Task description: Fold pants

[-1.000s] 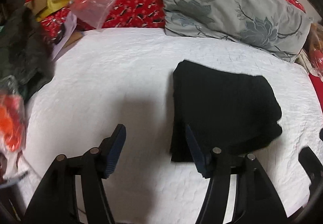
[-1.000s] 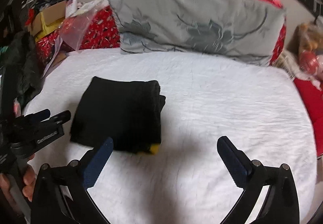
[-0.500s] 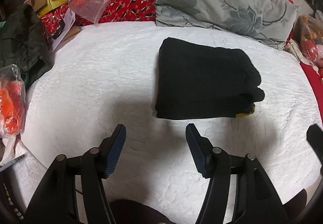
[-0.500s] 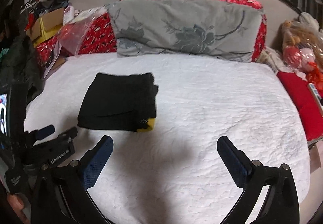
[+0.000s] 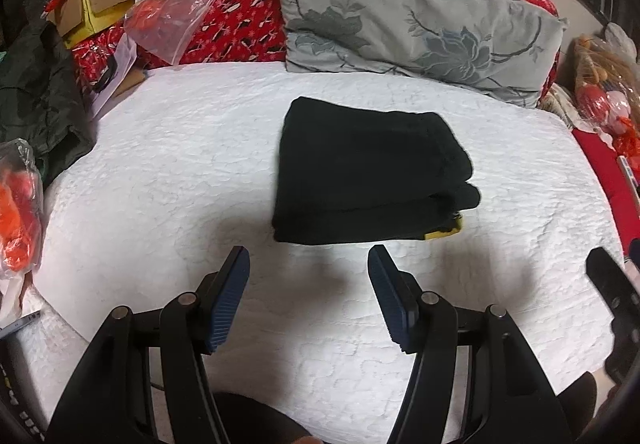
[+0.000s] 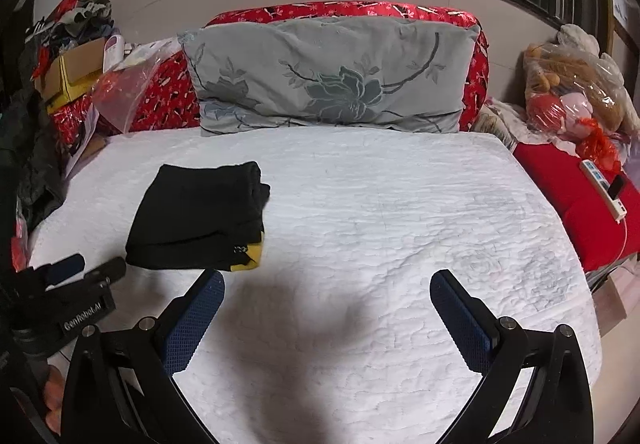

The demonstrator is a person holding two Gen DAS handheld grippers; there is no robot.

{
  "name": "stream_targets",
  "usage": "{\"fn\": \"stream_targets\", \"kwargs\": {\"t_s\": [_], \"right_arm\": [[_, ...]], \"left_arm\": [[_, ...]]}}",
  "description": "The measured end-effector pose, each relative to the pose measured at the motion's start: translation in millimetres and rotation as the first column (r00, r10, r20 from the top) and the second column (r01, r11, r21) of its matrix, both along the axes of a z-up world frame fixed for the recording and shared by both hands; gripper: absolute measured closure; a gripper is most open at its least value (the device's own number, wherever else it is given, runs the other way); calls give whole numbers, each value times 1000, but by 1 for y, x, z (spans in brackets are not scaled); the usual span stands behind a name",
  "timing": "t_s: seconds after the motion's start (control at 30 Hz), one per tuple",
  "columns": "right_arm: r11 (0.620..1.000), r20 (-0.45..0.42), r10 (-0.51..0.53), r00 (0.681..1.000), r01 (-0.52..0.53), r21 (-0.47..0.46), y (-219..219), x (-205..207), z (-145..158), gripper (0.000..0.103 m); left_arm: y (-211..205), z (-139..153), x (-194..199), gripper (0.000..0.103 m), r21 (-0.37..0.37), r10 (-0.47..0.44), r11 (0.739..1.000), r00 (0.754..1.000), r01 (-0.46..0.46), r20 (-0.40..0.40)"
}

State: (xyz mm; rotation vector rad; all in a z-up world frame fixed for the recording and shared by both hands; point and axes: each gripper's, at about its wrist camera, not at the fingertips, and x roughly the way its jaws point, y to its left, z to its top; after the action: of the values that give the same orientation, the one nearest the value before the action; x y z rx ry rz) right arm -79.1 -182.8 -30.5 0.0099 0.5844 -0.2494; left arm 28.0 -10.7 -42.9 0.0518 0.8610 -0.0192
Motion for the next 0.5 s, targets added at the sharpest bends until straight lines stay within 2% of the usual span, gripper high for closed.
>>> {"fn": "stream_targets", "kwargs": {"t_s": [0.3, 0.37, 0.4, 0.43, 0.5], "right_arm": [[1000, -6, -18, 1000, 18, 25, -12, -2, -1, 0], [999, -7, -22, 1000, 23, 29, -15, -2, -1, 0], [999, -8, -26, 1000, 26, 32, -17, -2, -1, 0], [999, -9, -27, 1000, 28, 35, -18, -2, -1, 0], [998, -13, -34, 999, 35, 45, -22, -2, -2, 0]], "left_arm": [[-16, 7, 1, 42, -30, -52, 998, 999, 52, -3], [-20, 8, 2, 38, -46, -67, 997, 998, 66, -16], [-20, 9, 3, 27, -54, -67, 996, 998, 65, -18], [-20, 10, 3, 20, -62, -63, 996, 998, 62, -14], [-20, 17, 4, 20, -94, -56, 994, 998, 56, 3]]}}
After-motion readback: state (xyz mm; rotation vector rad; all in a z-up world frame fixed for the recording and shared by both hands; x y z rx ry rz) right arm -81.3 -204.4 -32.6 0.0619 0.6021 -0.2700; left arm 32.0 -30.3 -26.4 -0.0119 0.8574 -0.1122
